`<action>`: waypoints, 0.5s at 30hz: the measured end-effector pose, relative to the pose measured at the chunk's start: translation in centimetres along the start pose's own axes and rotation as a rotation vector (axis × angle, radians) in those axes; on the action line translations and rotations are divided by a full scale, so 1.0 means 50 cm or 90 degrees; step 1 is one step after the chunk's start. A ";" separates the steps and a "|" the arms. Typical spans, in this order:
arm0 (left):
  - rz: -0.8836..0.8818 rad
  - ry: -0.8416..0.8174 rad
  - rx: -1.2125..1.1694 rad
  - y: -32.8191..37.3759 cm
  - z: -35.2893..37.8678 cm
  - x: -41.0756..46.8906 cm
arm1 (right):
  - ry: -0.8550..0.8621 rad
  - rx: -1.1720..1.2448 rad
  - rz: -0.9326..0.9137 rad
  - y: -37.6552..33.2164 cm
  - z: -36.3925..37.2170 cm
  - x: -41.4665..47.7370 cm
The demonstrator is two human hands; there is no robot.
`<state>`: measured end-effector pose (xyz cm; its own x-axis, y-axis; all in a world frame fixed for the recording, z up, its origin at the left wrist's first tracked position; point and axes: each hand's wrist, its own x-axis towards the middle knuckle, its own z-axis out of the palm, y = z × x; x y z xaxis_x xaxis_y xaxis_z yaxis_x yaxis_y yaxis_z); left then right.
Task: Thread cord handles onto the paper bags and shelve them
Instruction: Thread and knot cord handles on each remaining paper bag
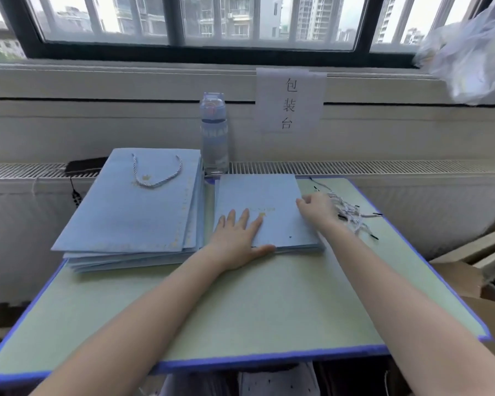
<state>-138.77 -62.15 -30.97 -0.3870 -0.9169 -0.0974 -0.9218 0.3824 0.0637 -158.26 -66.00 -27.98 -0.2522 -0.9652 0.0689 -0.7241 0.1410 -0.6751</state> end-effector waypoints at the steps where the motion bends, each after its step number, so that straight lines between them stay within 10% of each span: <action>1: 0.001 0.009 0.005 0.001 0.002 -0.001 | 0.009 -0.001 -0.013 -0.002 0.001 -0.008; 9: 0.024 0.031 0.008 0.006 -0.007 -0.018 | 0.152 0.105 -0.276 -0.054 0.000 -0.121; 15: 0.052 0.098 -0.013 -0.008 0.009 -0.051 | 0.006 0.288 -0.617 -0.064 0.033 -0.370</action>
<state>-137.45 -59.93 -31.18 -0.4519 -0.8899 0.0614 -0.8859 0.4558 0.0862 -150.23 -48.98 -28.28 0.2965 -0.6201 0.7264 -0.3139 -0.7816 -0.5391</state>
